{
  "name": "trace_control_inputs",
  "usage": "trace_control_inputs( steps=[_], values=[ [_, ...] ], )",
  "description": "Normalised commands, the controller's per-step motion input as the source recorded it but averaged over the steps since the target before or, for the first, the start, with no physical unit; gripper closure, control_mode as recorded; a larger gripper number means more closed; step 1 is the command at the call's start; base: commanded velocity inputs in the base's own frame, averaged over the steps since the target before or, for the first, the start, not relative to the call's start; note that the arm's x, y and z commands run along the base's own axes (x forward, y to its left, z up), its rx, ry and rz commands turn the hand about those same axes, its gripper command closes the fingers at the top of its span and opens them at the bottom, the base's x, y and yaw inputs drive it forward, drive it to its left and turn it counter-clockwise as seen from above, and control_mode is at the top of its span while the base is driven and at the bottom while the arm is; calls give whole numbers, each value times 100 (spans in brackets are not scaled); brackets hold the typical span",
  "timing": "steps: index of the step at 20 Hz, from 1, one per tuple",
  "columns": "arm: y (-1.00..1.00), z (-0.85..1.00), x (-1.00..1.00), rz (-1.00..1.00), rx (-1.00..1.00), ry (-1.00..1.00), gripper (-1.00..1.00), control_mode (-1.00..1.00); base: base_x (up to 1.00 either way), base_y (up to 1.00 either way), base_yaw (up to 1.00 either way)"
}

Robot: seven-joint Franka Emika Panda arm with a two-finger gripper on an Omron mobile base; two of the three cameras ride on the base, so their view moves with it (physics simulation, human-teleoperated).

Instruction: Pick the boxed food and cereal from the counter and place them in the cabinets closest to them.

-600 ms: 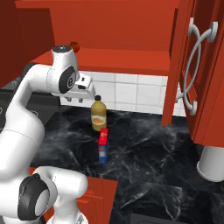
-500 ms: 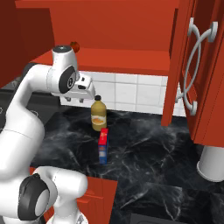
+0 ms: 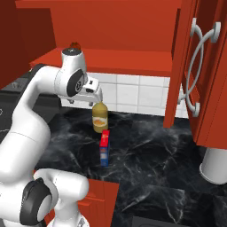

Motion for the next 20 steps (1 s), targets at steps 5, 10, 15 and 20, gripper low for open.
trace_control_inputs(
  steps=[5, 10, 15, 20],
  values=[
    [0, -1, 0, 0, 0, 0, -100, -100, 0, 0, 0],
    [-10, -23, -4, 1, 0, 0, -100, -100, 0, 0, 0],
    [-16, -37, -11, 2, 0, 0, -100, -100, 0, 0, 0],
    [-16, -36, -15, 2, 0, 0, -100, -100, 0, 0, 0]
  ],
)
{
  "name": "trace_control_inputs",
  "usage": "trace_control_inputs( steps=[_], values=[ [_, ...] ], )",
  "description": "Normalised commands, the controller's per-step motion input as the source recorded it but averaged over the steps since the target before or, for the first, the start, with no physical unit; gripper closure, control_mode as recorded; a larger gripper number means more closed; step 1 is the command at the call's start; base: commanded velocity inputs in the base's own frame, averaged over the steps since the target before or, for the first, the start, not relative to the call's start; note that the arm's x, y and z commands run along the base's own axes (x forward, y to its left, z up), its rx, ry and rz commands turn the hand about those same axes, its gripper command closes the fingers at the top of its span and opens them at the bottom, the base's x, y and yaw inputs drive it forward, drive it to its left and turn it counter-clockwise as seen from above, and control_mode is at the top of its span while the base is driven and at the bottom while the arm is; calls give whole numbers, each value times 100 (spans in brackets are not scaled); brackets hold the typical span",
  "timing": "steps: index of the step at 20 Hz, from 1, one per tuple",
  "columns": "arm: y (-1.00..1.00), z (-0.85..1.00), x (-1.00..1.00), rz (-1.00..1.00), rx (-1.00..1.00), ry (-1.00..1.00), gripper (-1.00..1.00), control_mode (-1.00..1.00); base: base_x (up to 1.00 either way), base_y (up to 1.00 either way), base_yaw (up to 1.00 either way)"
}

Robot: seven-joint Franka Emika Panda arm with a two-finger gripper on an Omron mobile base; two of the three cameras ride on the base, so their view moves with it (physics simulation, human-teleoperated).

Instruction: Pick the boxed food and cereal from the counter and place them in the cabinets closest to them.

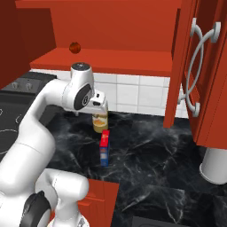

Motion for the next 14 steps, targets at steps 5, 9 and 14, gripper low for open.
trace_control_inputs(
  steps=[5, 9, 14],
  values=[
    [-16, -41, -22, 2, 0, 0, -100, -100, 0, 0, 0],
    [-17, -43, -21, 3, 0, 0, -100, -100, 0, 0, 0],
    [-16, -44, -18, 3, 0, 0, -100, -100, 0, 0, 0]
  ],
)
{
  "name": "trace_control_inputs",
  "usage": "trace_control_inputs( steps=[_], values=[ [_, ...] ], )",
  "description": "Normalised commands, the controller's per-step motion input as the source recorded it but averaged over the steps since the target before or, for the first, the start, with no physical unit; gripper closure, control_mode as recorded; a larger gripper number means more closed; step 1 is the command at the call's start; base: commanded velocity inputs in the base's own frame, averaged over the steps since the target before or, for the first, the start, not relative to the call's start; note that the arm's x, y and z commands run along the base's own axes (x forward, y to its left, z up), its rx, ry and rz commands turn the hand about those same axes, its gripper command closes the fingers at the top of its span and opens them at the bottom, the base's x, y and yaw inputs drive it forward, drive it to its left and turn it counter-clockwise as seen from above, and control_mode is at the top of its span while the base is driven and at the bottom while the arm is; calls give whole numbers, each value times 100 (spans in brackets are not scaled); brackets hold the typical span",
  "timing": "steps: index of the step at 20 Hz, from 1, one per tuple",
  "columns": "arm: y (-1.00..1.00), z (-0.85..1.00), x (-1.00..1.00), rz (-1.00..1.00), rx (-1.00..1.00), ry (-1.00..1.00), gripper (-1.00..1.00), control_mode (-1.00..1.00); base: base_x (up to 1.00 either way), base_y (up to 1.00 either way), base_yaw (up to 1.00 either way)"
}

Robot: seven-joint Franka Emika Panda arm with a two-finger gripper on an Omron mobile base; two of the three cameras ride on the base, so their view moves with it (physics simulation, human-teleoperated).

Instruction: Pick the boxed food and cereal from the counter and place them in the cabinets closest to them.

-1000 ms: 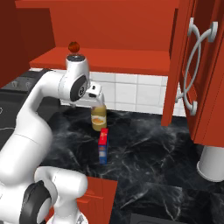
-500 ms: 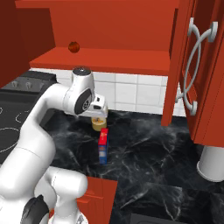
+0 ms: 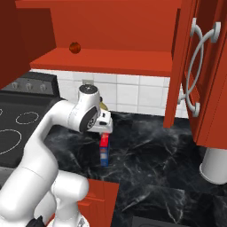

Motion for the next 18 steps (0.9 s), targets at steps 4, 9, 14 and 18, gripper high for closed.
trace_control_inputs(
  steps=[4, 9, 14, 18],
  values=[
    [-13, -36, -10, 3, 0, 0, -100, -100, 0, 0, 0],
    [-12, -27, -3, 3, 0, 0, -100, -100, 0, 0, 0],
    [-12, -17, 0, 2, 0, -1, -100, -100, 0, 0, 0],
    [-16, -14, 0, 1, 0, -3, -100, -100, 0, 0, 0]
  ],
)
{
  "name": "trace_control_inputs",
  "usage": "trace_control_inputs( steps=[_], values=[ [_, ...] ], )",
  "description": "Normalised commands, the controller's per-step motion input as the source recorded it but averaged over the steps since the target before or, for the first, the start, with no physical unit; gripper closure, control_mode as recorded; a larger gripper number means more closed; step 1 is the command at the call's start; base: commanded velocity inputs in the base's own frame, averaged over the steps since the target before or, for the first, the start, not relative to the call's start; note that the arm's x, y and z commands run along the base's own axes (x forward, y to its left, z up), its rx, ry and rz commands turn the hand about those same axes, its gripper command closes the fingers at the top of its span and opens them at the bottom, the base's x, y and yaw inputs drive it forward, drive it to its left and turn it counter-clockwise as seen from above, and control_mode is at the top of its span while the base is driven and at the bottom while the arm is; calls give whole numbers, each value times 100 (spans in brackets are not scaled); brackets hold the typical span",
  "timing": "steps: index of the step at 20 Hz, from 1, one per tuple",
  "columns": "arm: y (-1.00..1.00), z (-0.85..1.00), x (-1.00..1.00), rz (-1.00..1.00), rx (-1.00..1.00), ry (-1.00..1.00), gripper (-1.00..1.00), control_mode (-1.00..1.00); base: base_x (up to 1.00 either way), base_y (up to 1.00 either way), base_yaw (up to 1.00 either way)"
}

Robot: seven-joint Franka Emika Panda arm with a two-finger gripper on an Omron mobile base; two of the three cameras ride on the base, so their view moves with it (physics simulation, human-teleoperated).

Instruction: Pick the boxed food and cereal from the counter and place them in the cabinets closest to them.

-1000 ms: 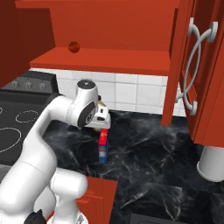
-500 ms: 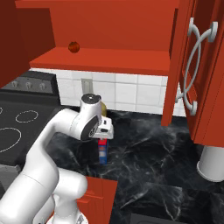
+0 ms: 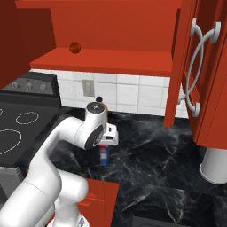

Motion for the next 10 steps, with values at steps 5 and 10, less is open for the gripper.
trace_control_inputs(
  steps=[5, 10],
  values=[
    [-13, -12, 10, 0, 0, -3, -100, -100, 0, 0, 0],
    [-6, -12, 20, 0, 0, -2, -100, -100, 0, 0, 0]
  ],
)
